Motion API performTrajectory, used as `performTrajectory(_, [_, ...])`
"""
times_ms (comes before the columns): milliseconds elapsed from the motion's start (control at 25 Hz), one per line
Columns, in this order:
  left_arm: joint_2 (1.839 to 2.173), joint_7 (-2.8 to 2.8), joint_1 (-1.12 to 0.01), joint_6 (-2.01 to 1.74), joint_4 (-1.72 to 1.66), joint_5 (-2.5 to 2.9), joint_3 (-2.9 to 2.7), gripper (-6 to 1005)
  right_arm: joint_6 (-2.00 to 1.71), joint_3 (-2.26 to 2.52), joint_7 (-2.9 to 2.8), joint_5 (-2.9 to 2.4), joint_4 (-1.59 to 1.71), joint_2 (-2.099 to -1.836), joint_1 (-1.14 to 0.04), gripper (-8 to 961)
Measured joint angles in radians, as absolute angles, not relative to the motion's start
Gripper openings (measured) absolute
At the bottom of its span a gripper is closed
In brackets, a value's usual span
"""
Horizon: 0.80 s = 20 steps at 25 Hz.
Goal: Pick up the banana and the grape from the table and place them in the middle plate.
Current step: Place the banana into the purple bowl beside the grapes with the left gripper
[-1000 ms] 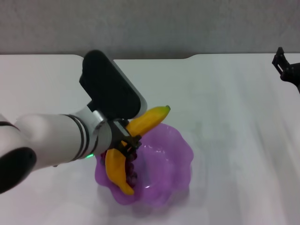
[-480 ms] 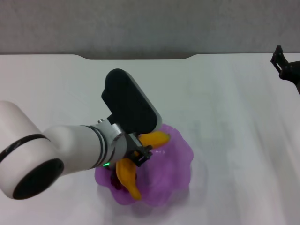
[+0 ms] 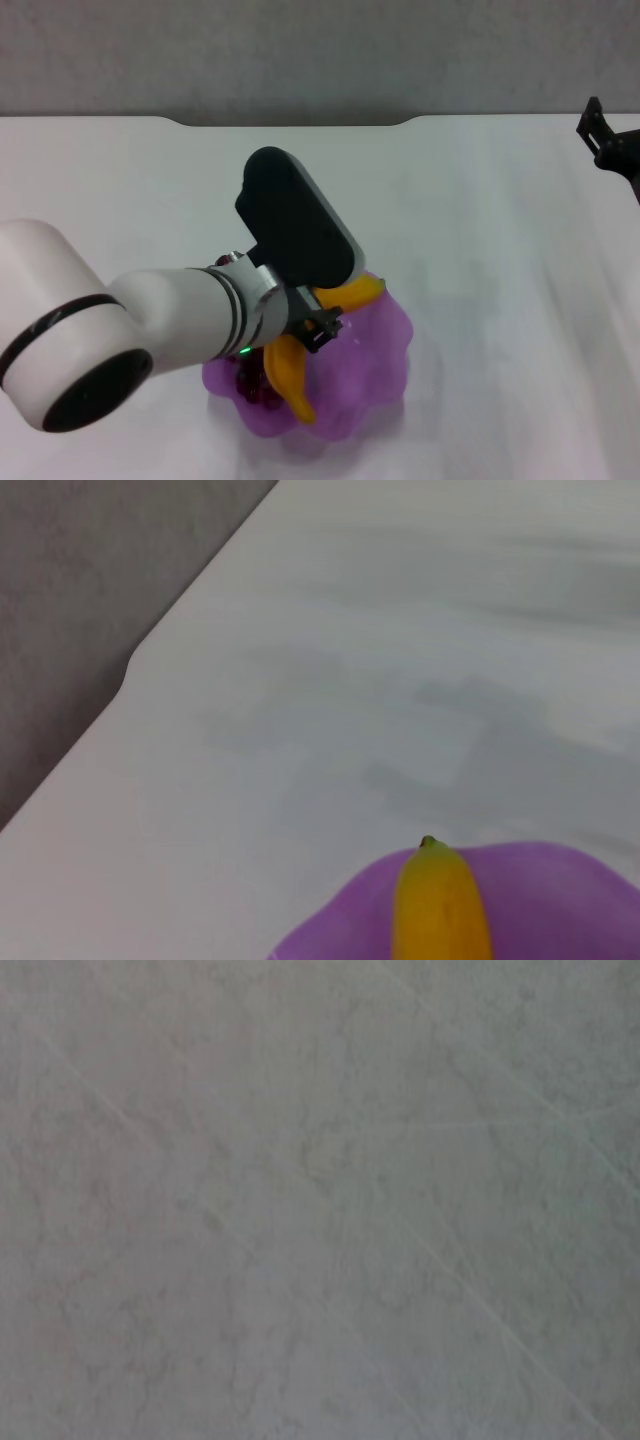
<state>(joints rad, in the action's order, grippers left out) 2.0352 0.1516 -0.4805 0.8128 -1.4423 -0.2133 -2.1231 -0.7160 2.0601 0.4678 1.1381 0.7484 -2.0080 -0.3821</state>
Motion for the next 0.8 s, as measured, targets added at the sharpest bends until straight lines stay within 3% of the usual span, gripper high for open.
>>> performTrajectory(440, [2.038,0.022,-0.539,0.784,-1.391,-0.114,-2.162,419,-0.715,2.062,0.468,1.138,0.75,-2.008,-0.383,877])
performTrajectory(640, [2.039,-0.046,-0.556,0.785,-1.362,-0.062,-2.183,478,-0.715,2.062,0.468,1.138,0.751,-2.008,-0.383,877])
performTrajectory(800, [2.039,-0.094,-0.557,0.786,-1.371,-0.033,-2.183,611,-0.715,2.062,0.465,1.138,0.75,-2.008,-0.383,877])
